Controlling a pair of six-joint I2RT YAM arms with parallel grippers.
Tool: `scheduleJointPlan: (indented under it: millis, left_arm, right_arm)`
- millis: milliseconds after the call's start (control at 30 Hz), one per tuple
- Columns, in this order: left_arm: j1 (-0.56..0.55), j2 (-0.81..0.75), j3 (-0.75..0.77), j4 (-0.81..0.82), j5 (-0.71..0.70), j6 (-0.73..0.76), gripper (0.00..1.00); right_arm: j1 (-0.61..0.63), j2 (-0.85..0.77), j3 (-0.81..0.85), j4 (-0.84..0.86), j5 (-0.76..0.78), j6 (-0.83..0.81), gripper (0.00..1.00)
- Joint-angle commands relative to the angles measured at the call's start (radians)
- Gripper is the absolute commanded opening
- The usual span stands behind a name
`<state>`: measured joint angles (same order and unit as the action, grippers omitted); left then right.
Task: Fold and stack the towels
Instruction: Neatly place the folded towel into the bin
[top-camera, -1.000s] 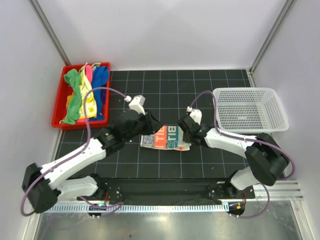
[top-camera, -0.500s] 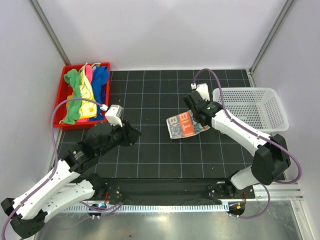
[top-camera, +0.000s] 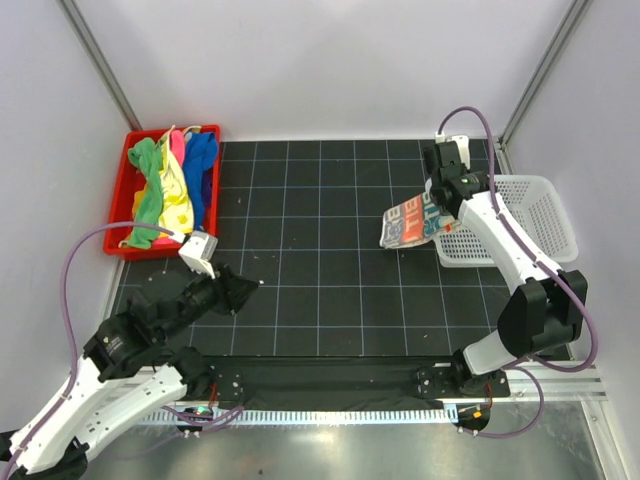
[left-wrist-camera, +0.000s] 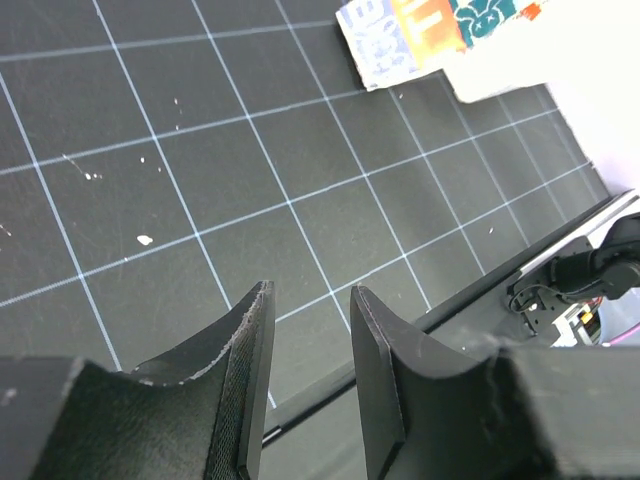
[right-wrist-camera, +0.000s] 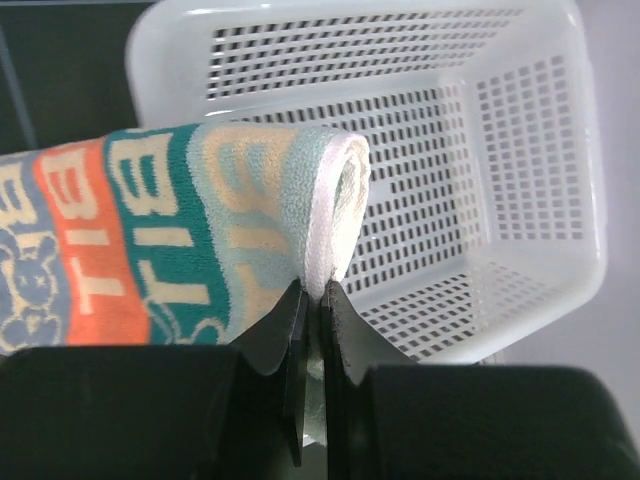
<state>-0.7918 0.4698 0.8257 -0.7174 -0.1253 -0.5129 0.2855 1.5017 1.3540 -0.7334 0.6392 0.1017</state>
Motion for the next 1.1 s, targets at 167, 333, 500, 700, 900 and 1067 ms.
scheduleJointPlan:
  millis: [167, 333, 500, 700, 900, 1067]
  left_arm:
    - [-0.004, -0.071, -0.010, -0.008, -0.017, 0.033, 0.42]
    - [-0.011, -0.086, -0.010, -0.007, -0.017, 0.033, 0.42]
    - [-0.012, -0.092, -0.008, -0.011, -0.022, 0.030, 0.42]
    - [-0.014, -0.092, -0.008, -0.013, -0.031, 0.030, 0.42]
    - [-0.018, -0.099, -0.010, -0.013, -0.033, 0.028, 0.42]
    - [-0.023, -0.099, -0.010, -0.013, -0.033, 0.028, 0.42]
  right_arm:
    - [-0.149, -0.014, -0.038, 0.124, -0.004, -0.128, 0.01]
    - [-0.186, -0.003, -0.133, 0.262, -0.012, -0.186, 0.01]
    - [-0.207, -0.008, -0.253, 0.445, -0.032, -0.280, 0.01]
    - [-0.272, 0.020, -0.319, 0.554, -0.068, -0.306, 0.01]
    - [-0.365, 0.054, -0.331, 0.605, -0.118, -0.306, 0.01]
    - [-0.387, 0.095, -0.317, 0.632, -0.133, -0.336, 0.01]
